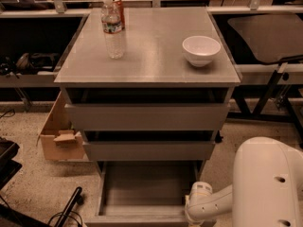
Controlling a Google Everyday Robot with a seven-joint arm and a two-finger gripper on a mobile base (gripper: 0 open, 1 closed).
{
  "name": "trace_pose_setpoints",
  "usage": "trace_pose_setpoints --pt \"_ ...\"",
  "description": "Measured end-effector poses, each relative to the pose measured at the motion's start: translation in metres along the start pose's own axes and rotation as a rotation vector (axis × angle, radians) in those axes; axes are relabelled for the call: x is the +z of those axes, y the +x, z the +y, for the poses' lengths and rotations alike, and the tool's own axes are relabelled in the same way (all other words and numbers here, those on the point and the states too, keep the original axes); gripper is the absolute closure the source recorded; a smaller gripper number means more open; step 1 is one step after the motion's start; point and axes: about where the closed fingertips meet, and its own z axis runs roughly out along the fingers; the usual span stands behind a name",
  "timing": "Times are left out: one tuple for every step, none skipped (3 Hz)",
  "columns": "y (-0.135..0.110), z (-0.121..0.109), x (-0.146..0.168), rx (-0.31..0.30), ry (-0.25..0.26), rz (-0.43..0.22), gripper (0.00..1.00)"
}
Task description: Open bottom drawer
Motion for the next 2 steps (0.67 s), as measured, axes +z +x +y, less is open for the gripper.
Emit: trace_pose_setpoints --pt "0.008 0.042 0.015 0.037 -0.101 0.031 0.16" --pt "0.019 0.103 0.022 0.089 -0.247 0.088 0.4"
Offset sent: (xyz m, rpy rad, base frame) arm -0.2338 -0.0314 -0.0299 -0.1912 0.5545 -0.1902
